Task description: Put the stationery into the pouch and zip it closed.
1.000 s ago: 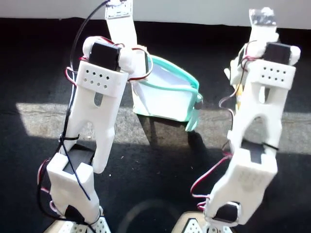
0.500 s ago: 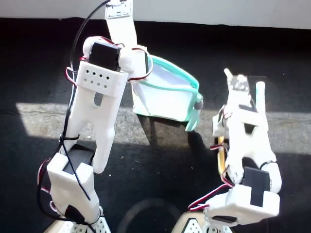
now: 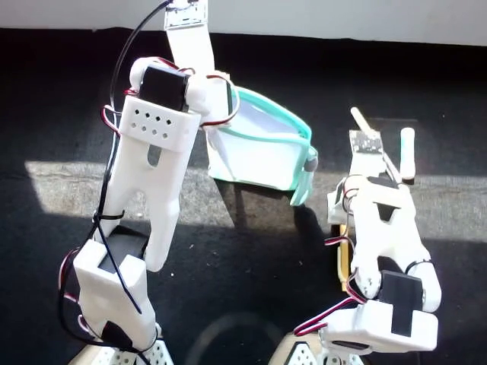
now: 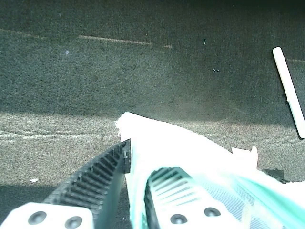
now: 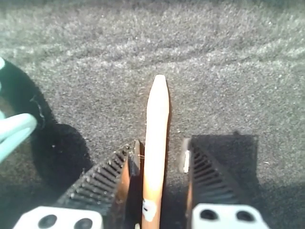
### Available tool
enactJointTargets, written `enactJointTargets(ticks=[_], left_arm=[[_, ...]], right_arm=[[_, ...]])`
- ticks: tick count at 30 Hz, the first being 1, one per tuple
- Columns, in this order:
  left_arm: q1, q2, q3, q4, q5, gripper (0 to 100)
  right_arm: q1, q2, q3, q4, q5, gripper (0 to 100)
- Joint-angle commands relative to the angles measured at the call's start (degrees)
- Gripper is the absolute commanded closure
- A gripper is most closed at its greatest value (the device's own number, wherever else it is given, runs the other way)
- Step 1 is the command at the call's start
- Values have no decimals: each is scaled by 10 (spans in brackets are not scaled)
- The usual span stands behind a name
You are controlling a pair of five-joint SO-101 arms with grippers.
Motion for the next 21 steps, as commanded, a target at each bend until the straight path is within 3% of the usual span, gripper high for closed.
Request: enactJointTargets(ticks=[1, 10, 21], left_arm=[[-4, 20, 4, 5, -5, 990], [-4, 23, 5, 5, -5, 990], [-4, 21, 5, 6, -5, 990]], right_arm=[[6, -11, -24, 35, -4, 792], [5, -7, -204, 168, -4, 792], [-49, 83, -245, 170, -6, 793]])
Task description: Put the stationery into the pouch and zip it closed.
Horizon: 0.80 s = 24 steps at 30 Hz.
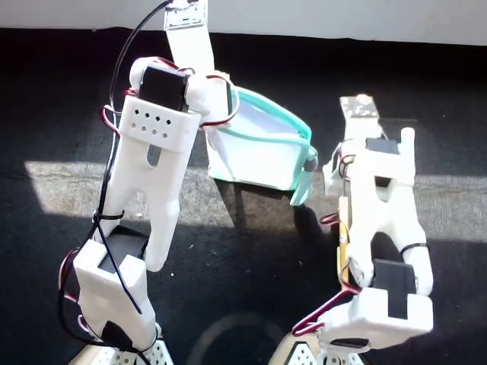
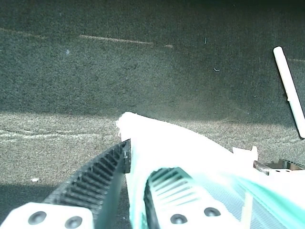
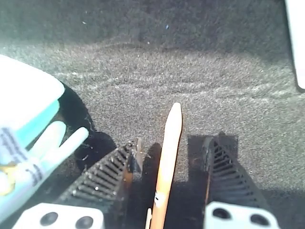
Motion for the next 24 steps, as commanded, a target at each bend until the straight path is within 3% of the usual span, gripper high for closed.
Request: enactJointTargets(ticks=[1, 10, 12, 15, 24], left_arm=[[-4, 20, 5, 4, -5, 990], [-4, 18, 5, 4, -5, 991], [-4, 18, 5, 4, -5, 990], [-5, 18, 5, 4, -5, 990], [-6, 22, 5, 4, -5, 990]], right_arm=[[-1, 44, -39, -5, -6, 793], [15, 176, -127, -2, -2, 795], [14, 184, -130, 7, -2, 837], [15, 185, -131, 21, -2, 988], [18, 120, -126, 58, 32, 992]])
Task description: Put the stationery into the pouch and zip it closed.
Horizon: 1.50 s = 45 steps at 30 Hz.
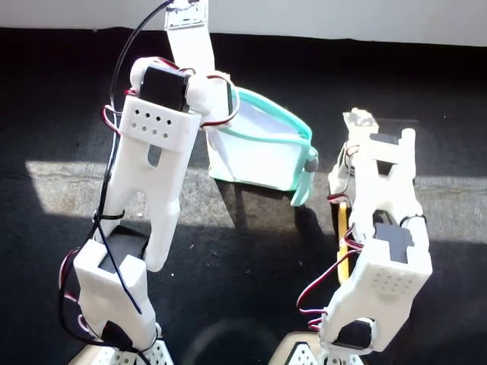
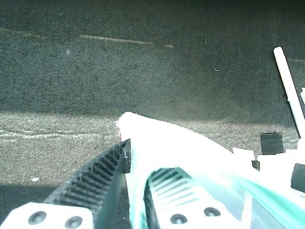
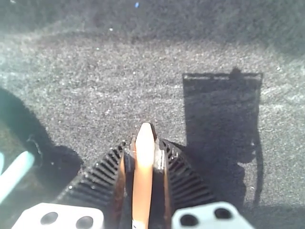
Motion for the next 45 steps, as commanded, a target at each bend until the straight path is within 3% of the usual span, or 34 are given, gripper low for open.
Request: enactJointTargets(ticks=[1, 10, 16, 22, 33, 45], left_arm=[[-6, 22, 5, 4, -5, 990], [-4, 18, 5, 4, -5, 990], [-3, 22, 5, 4, -5, 989], [-2, 18, 4, 4, -5, 989], [2, 21, 5, 4, -5, 989], [2, 17, 0, 4, -5, 989]], right_arm=[[2, -85, -3, 12, 5, 992], [-2, -504, 3, 15, 4, 992], [-113, -713, 7, -72, -7, 992], [-192, -725, 2, -216, -108, 992], [-297, -708, 2, -364, -101, 992], [-310, -604, 17, -336, -101, 992]])
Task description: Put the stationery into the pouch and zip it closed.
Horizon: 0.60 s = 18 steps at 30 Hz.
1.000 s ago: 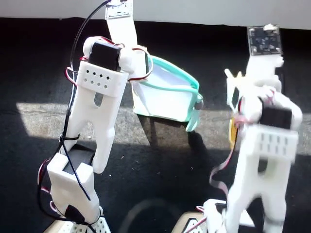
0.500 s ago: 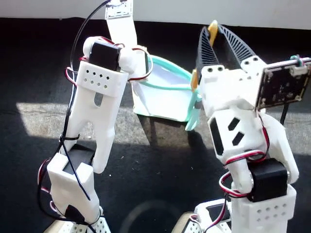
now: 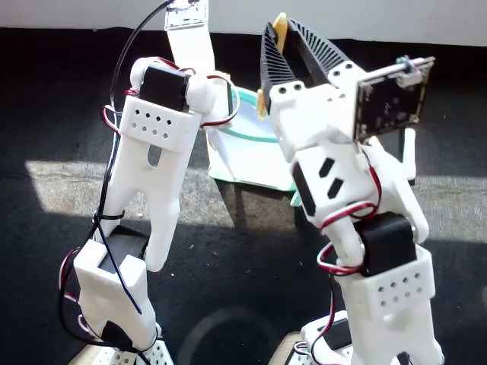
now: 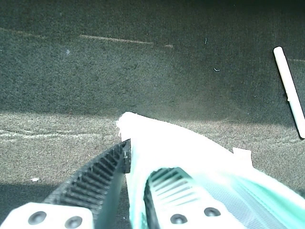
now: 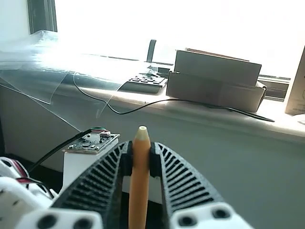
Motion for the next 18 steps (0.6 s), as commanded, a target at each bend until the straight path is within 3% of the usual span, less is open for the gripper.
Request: enactJointTargets(ticks=[1, 12, 18], left_arm=[[2, 16, 0, 4, -5, 989], [2, 16, 4, 4, -27, 989], [2, 20, 4, 4, -28, 989]], right_arm=[[-4, 27, 17, 15, -4, 992], [-3, 51, 131, 30, -4, 984], [-2, 44, 80, 158, -7, 814]])
